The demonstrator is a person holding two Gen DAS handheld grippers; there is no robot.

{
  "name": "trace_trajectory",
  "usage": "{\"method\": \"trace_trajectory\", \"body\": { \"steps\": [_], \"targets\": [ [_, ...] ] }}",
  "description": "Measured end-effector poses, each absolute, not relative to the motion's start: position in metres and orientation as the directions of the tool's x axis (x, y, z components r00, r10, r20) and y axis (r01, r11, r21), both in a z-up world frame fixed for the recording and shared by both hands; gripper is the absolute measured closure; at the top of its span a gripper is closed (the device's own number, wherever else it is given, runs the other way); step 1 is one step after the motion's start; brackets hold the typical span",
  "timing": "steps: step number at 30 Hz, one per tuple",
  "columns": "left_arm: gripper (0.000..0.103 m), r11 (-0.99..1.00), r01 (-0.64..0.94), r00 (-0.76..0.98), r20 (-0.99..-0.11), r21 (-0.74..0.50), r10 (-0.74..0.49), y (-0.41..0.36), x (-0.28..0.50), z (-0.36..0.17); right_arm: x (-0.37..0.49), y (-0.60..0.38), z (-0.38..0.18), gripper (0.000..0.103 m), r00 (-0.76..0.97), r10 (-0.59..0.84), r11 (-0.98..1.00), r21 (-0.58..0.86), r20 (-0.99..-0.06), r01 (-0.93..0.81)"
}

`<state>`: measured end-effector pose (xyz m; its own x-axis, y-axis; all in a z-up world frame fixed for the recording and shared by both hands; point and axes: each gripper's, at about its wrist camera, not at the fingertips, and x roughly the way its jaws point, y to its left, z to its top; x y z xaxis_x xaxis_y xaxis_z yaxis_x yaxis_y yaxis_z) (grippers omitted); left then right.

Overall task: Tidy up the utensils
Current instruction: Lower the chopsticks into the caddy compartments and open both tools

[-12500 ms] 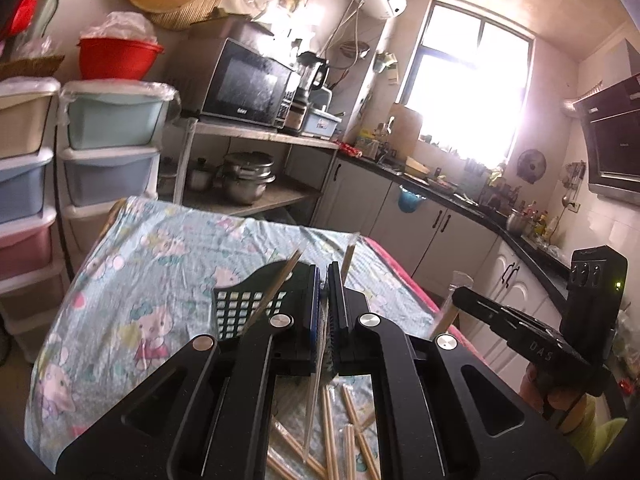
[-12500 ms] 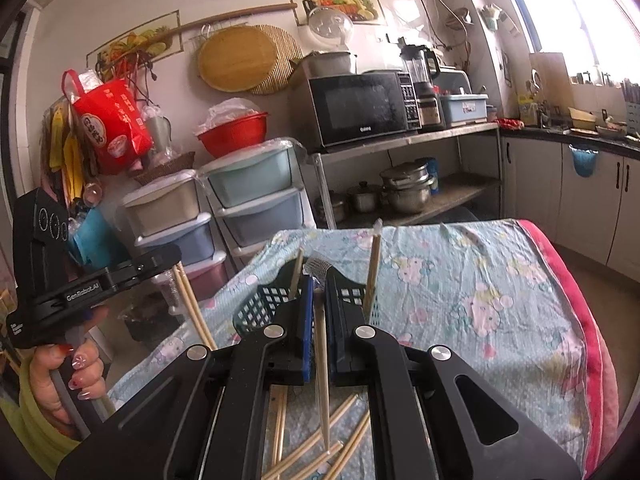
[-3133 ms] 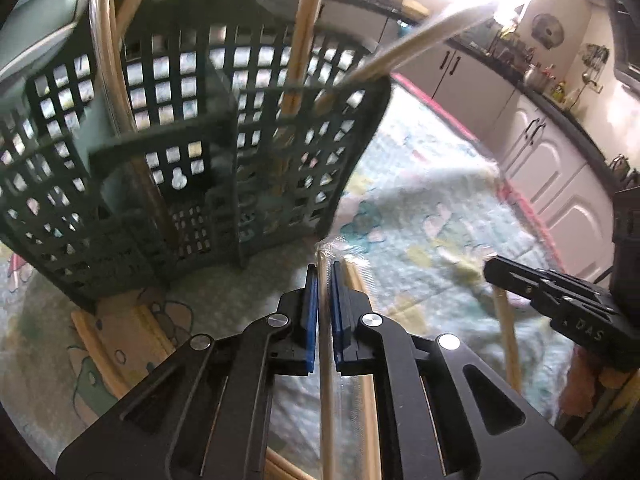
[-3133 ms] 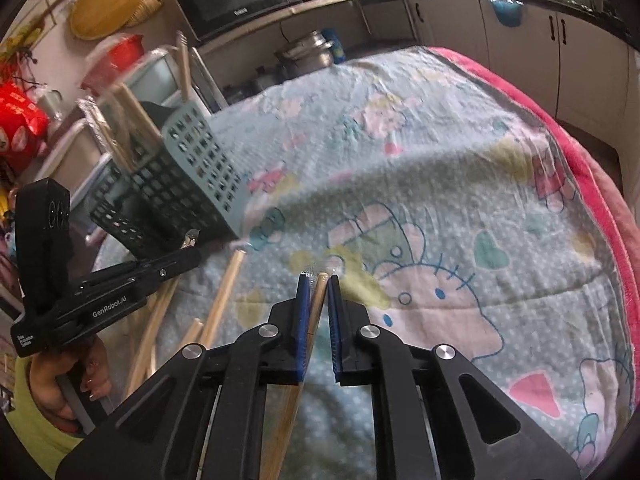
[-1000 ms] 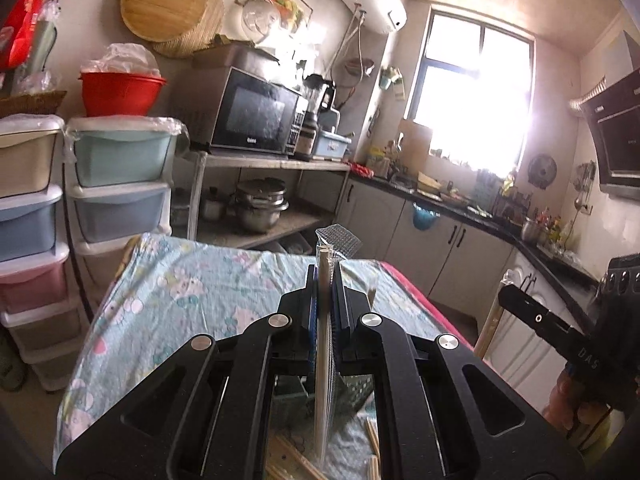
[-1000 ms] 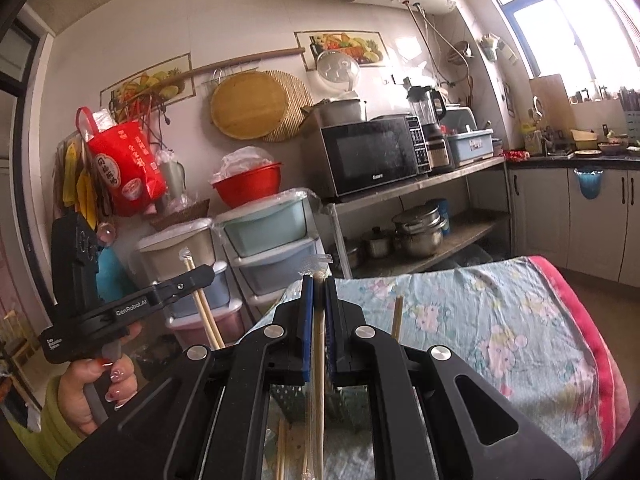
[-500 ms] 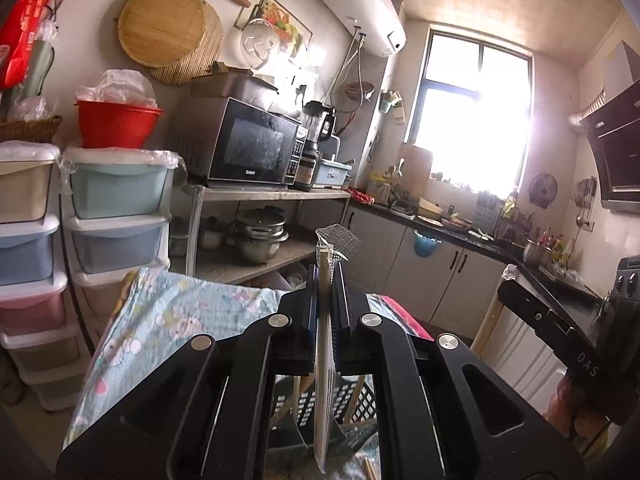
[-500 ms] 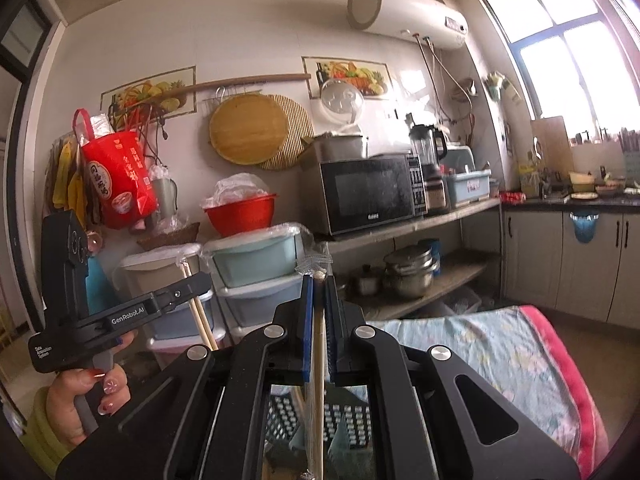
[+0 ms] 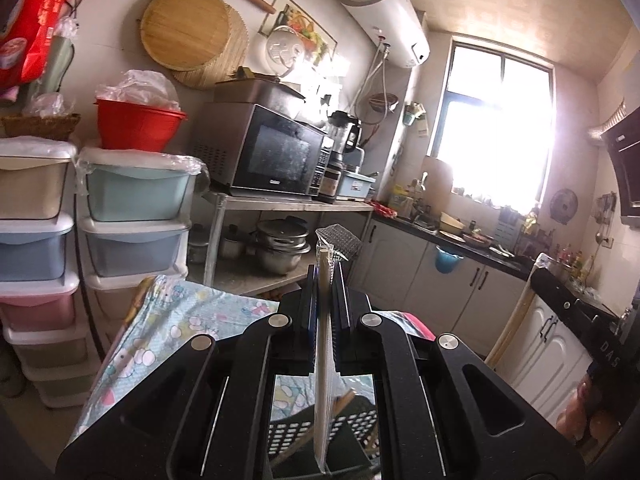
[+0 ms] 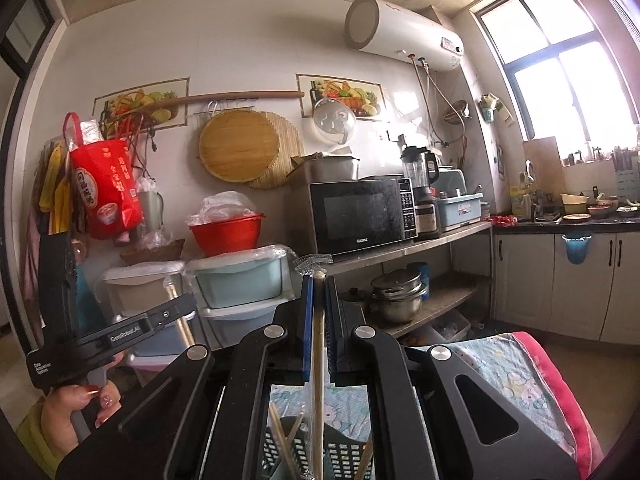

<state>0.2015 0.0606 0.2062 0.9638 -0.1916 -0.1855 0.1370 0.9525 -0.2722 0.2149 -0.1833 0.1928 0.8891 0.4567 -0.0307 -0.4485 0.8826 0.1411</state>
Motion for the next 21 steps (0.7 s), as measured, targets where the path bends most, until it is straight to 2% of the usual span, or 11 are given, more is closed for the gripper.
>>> {"method": "trace_trajectory", "body": {
  "steps": [21],
  "targets": [
    [0.100,0.964,0.080,0.959,-0.246,-0.252,-0.144,0.060,0.220,0.157,0.244,-0.165,0.148,0.097,0.917,0.393,0.916,0.116,-0.072,-0.383]
  ]
}}
